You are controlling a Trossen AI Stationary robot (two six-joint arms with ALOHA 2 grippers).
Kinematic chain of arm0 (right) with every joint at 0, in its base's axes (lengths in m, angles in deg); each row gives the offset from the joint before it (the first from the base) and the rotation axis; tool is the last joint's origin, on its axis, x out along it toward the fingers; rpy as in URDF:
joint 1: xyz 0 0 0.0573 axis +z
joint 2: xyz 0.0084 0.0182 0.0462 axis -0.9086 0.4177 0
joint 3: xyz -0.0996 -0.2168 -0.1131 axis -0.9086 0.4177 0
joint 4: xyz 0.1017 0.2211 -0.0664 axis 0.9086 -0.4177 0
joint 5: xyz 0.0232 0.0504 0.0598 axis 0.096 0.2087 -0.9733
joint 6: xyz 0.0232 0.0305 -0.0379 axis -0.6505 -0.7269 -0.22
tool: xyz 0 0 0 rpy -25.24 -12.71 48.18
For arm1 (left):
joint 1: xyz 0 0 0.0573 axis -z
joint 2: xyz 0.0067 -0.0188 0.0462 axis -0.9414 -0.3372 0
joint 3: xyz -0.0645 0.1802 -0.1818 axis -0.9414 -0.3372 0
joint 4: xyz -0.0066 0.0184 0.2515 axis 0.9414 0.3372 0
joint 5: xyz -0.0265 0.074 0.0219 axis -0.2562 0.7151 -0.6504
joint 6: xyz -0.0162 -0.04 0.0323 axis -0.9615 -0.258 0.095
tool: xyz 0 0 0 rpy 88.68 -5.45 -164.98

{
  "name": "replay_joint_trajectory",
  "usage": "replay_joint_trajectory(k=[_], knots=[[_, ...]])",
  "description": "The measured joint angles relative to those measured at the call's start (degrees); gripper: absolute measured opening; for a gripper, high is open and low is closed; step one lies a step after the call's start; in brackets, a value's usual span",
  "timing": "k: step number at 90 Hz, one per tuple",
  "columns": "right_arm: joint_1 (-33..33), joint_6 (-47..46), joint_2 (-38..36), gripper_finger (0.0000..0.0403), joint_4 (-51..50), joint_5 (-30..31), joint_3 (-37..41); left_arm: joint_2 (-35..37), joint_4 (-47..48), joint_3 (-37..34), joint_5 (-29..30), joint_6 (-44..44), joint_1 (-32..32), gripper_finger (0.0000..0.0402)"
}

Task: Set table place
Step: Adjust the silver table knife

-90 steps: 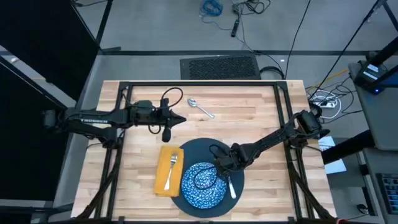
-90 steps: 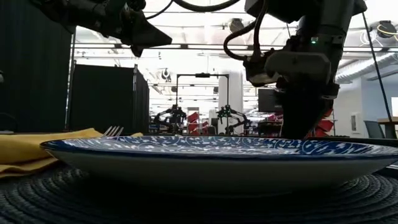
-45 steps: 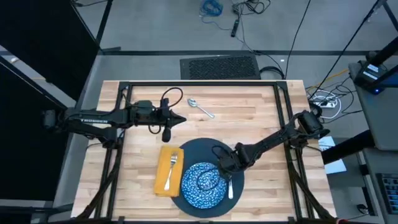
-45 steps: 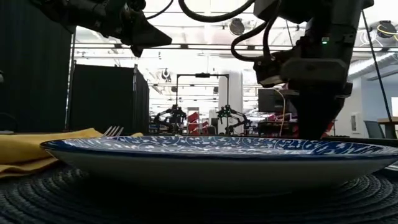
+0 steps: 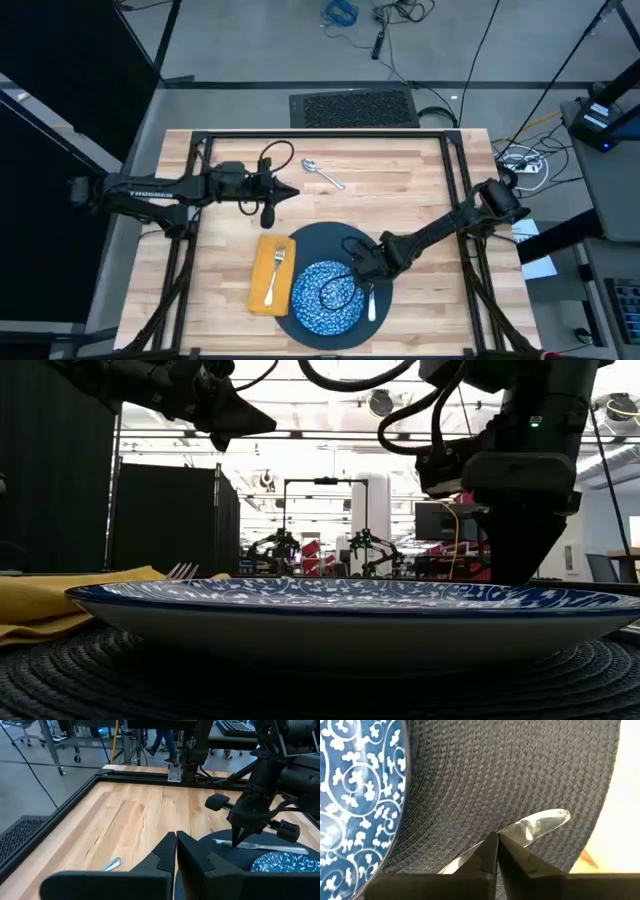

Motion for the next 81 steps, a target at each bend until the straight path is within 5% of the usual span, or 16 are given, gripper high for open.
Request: replay_joint_trajectory(k=[44, 81], knots=[[0.52, 0.33, -2.08, 0.0, -0.71, 1.78, -1.11, 0.01, -0.13, 0.0, 0.01, 0.01, 0.0, 0.0], [-6.57, 12.19, -2.1, 0.0, -0.63, 4.71, -1.14, 0.01, 0.19, 0.0, 0.0, -0.08, 0.0, 0.0]])
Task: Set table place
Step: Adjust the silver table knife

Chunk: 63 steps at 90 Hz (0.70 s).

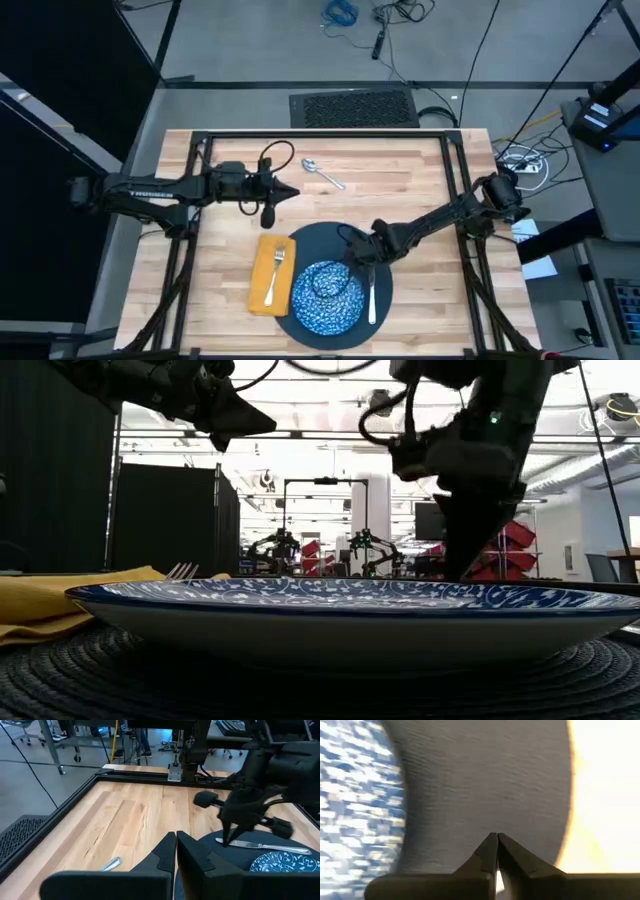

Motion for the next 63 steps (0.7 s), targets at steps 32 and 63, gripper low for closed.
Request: replay_joint_trajectory(k=[32, 63], knots=[[-6.02, 12.29, -0.04, 0.0, 9.46, -3.27, -0.04, -0.01, 5.93, -0.37, -2.88, -6.9, 0.28, 0.0], [-9.27, 18.57, -2.03, 0.0, 6.33, -2.62, -0.07, -2.35, 19.57, -2.29, -7.5, -27.0, 16.08, 0.0]])
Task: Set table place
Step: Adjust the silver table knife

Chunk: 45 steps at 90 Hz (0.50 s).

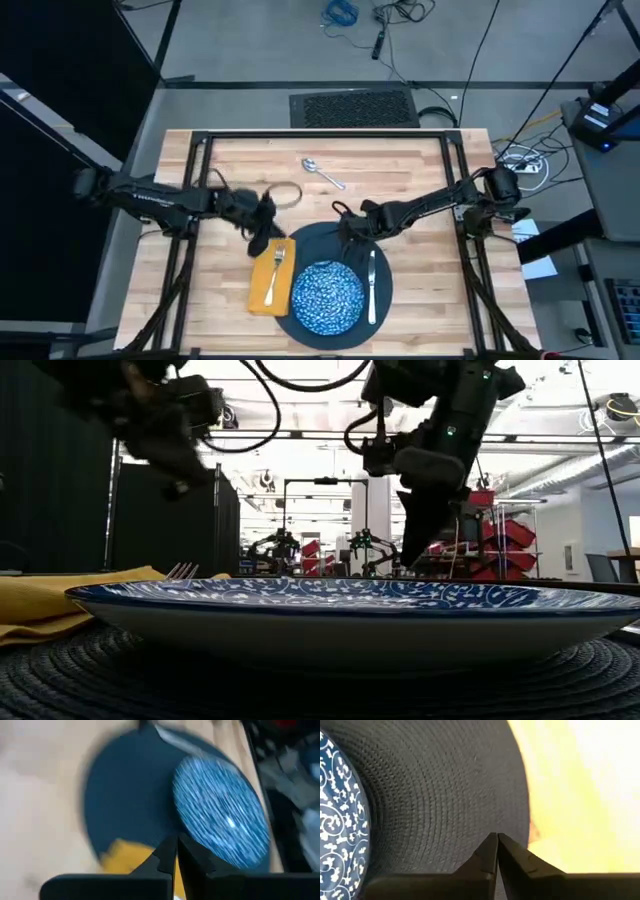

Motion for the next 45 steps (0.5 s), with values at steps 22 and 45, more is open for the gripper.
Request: replay_joint_trajectory(k=[22, 45], knots=[[-1.22, 2.02, -0.01, 0.0, 0.46, 0.88, -0.02, -5.33, 6.92, 0.06, 9.58, -10.29, 7.93, 0.0], [-0.56, 1.54, -0.01, 0.0, -0.34, 0.86, 0.0, -15.87, 9.04, 0.02, 9.58, -14.89, 8.19, 0.0]])
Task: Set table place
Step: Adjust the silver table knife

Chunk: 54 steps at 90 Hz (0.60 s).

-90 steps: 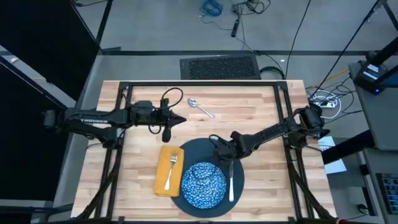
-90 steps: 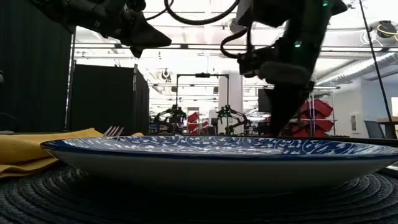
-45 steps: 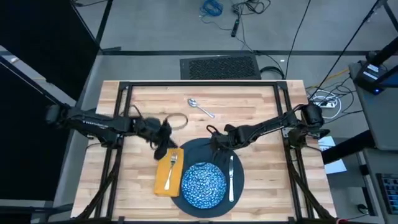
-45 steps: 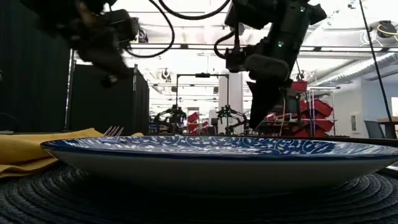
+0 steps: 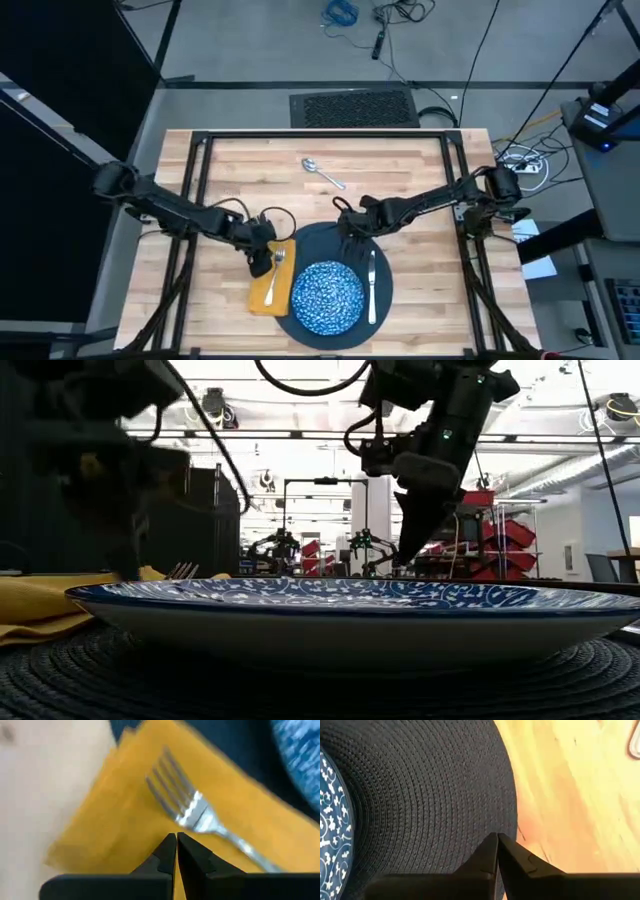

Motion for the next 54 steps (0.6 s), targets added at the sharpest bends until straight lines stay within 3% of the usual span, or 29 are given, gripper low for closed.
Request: replay_joint_trajectory(k=[37, 54], knots=[[0.12, -1.65, 0.0, 0.0, -2.53, -0.22, 0.0, -1.51, -0.25, 0.4, -0.6, -5.63, 5.46, 0.0], [0.1, -2.52, 0.06, 0.0, -0.53, -4.13, 2.27, -1.51, -0.23, 0.42, -0.45, -6.19, 6.49, 0.0]])
